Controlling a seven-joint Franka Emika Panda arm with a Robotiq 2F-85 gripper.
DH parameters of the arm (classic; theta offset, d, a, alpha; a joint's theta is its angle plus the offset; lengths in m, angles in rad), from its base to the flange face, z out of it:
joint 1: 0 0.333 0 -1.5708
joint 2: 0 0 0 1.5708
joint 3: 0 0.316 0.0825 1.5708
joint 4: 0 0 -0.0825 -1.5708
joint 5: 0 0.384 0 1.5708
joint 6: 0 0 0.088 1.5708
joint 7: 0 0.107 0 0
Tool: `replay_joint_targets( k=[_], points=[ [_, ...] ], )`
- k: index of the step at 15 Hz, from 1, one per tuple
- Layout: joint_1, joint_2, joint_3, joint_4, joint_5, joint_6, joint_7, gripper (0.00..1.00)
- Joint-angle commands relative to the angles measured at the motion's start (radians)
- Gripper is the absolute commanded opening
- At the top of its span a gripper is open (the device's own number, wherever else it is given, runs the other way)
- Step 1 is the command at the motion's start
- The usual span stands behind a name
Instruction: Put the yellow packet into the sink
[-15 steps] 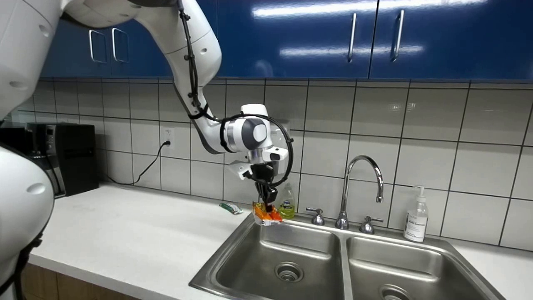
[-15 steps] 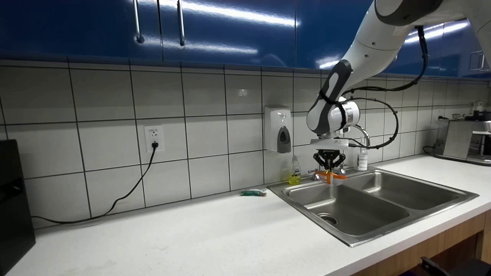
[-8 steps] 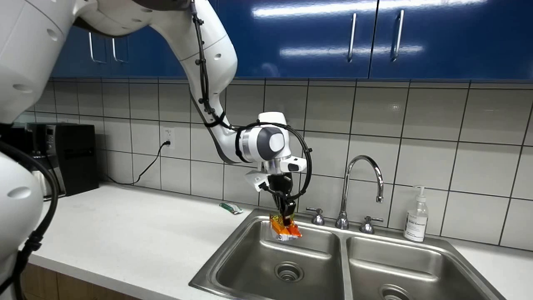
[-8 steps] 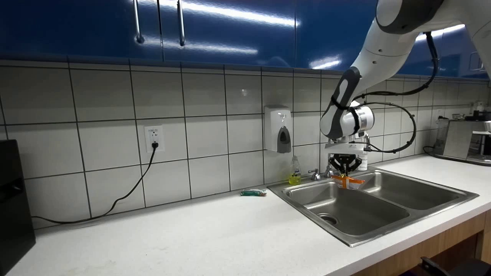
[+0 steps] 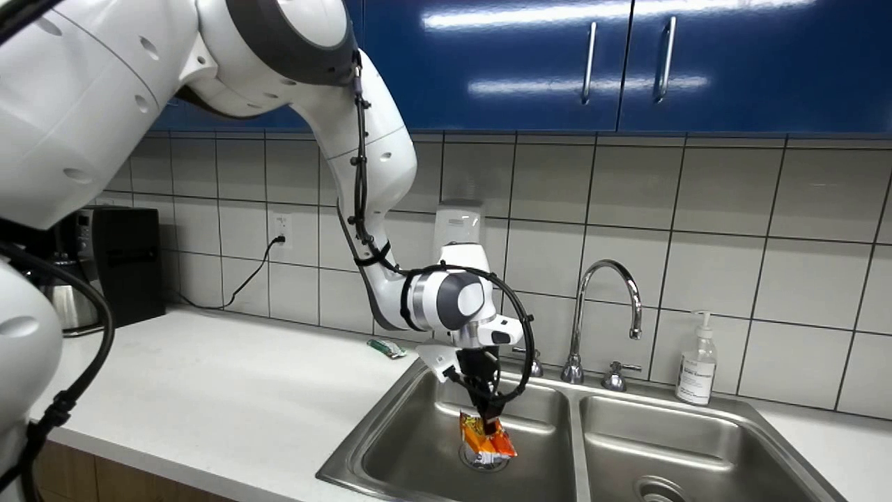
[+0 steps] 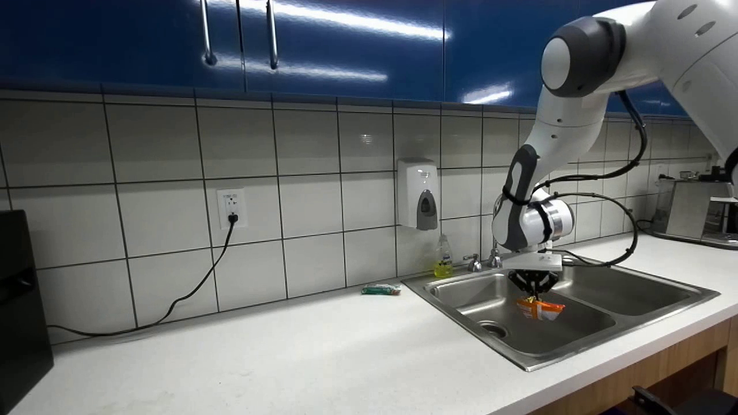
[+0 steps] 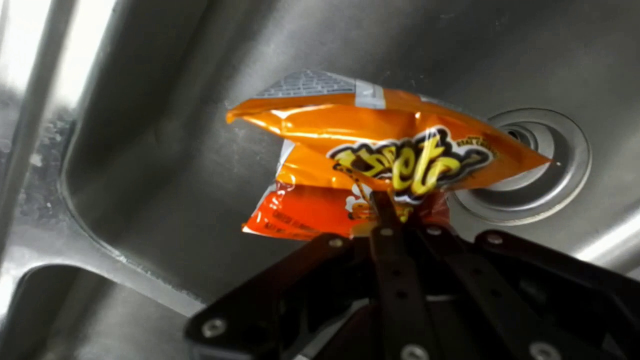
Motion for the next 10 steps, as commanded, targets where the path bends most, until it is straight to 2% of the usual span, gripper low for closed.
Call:
replay_joint_targets(
  k=[1, 8, 9, 10],
  points=[
    [-0.032, 0.105, 0.004, 0.04, 0.058, 0.072, -0.08, 0.01],
    [-0.06, 0.232, 0.013, 0.085, 0.137, 0.134, -0.173, 0.01],
    [-0.056, 0.243, 0.008, 0.089, 0.141, 0.133, -0.178, 0.08],
    [-0.057, 0.251, 0.008, 0.094, 0.144, 0.139, -0.187, 0.3]
  ],
)
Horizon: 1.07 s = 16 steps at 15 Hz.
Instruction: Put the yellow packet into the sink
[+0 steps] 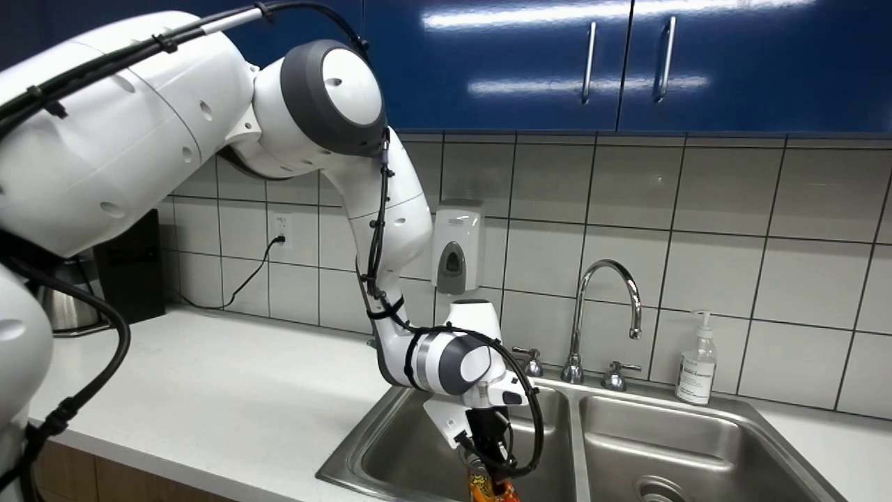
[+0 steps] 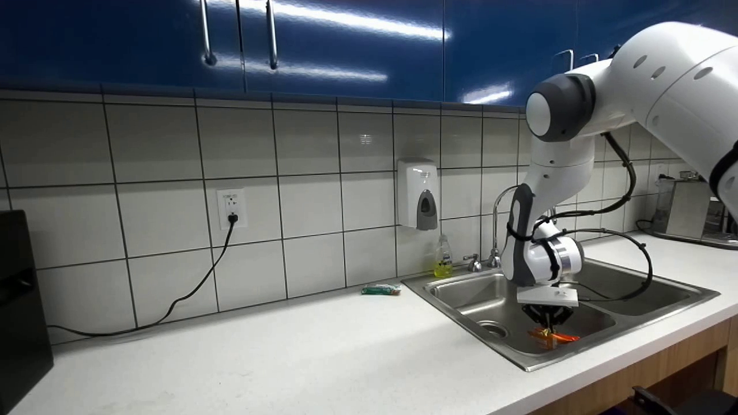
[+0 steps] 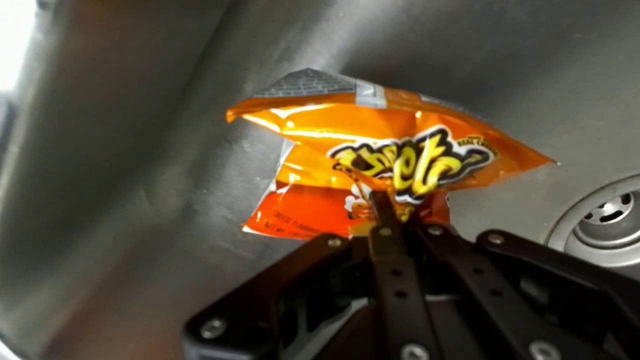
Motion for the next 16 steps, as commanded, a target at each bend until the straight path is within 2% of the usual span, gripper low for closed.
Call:
replay_joint_targets(
  k=[1, 2, 3, 11, 16],
  points=[
    [-0.018, 0.031, 0.009, 0.032, 0.034, 0.017, -0.066, 0.32],
    [-0.015, 0.036, 0.006, 0.036, 0.037, 0.018, -0.068, 0.34],
    [-0.014, 0.034, 0.006, 0.035, 0.04, 0.023, -0.071, 0.4],
    [0.003, -0.075, 0.006, -0.001, 0.033, 0.076, -0.116, 0.99],
    [-0.054, -0.201, 0.088, -0.055, 0.006, 0.044, -0.283, 1.0]
  ],
)
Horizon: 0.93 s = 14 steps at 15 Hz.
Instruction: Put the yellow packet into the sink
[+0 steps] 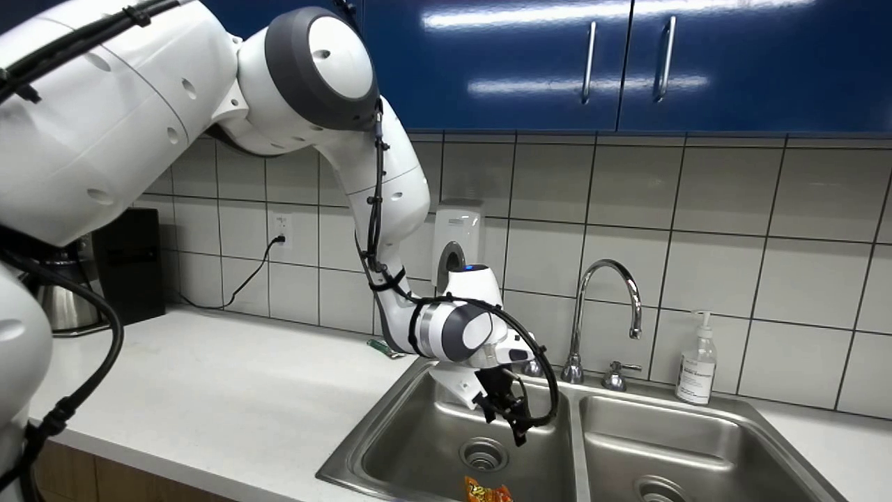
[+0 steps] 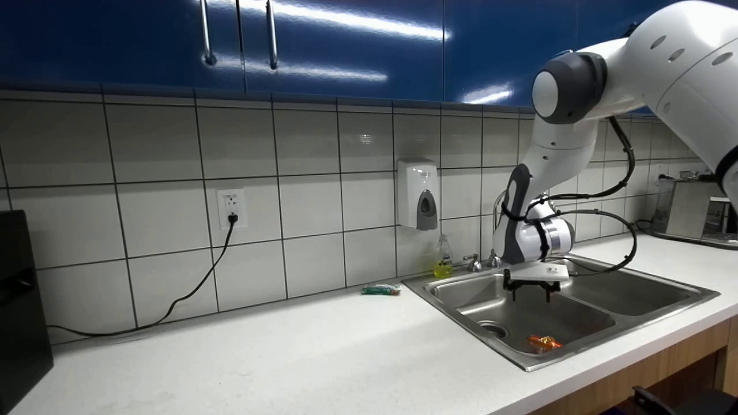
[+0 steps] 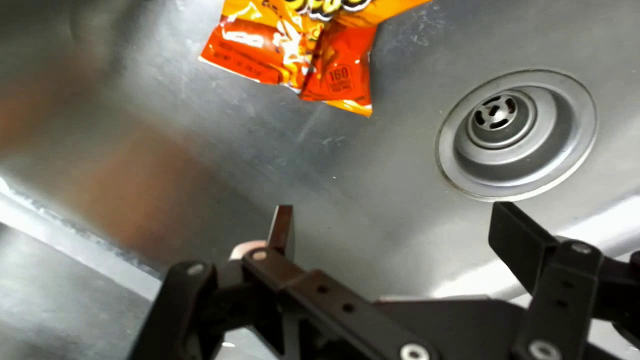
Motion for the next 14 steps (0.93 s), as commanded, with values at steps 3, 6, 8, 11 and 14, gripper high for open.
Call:
replay_joint_targets(
  k=[3, 6, 8, 11, 14],
  points=[
    [-0.098, -0.204, 0.132, -0.143, -0.022, -0.033, -0.256, 1.0],
    [-0.14, -0.314, 0.183, -0.255, -0.028, -0.053, -0.385, 1.0],
    [-0.131, -0.395, 0.165, -0.343, -0.047, -0.056, -0.429, 1.0],
    [-0.118, -0.533, 0.135, -0.482, -0.085, -0.075, -0.485, 1.0],
    [-0.095, -0.657, 0.087, -0.59, -0.174, -0.115, -0.503, 1.0]
  ],
)
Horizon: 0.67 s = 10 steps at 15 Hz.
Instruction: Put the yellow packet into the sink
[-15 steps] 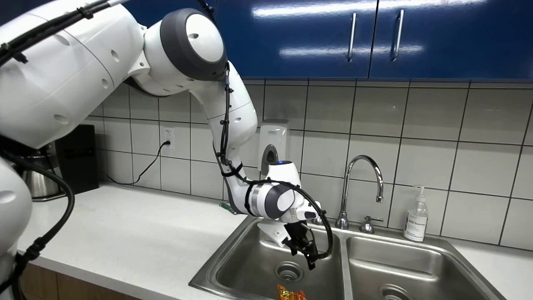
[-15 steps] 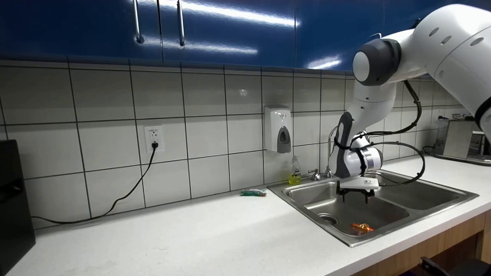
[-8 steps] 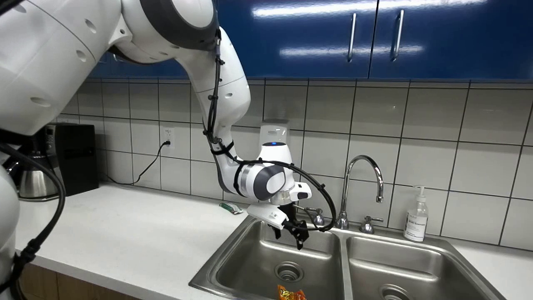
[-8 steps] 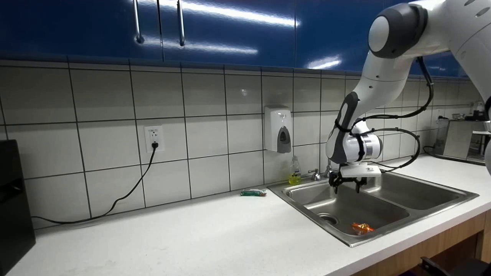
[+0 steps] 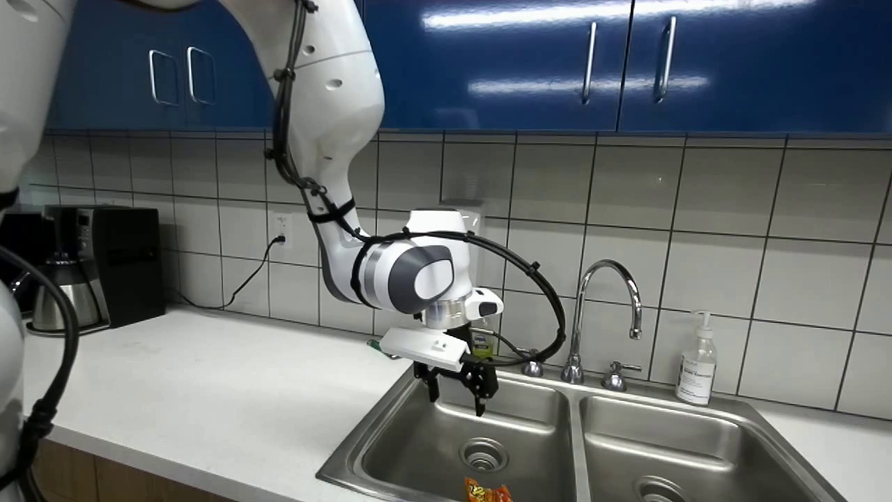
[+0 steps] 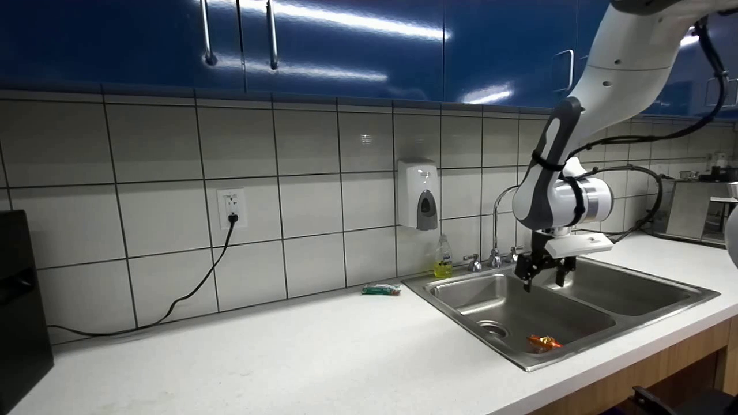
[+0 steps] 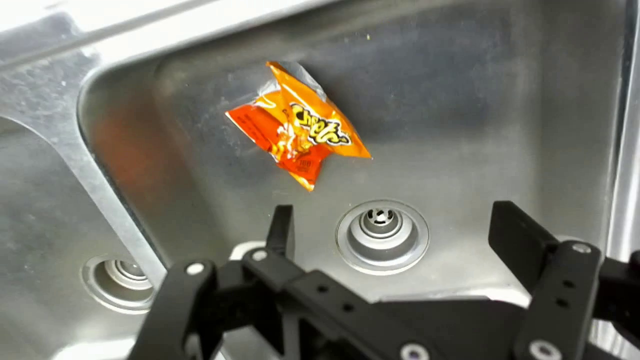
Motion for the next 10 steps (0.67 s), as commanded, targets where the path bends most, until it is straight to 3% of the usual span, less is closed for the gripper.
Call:
replay_joint_targets(
  k=[1, 6, 10],
  points=[
    [0.012, -0.205, -0.048, -0.156, -0.109, -0.078, -0.047, 1.0],
    [0.006, -0.398, -0.055, -0.255, -0.218, -0.184, -0.075, 1.0],
    [0.011, -0.534, -0.045, -0.311, -0.241, -0.278, -0.11, 1.0]
  ],
)
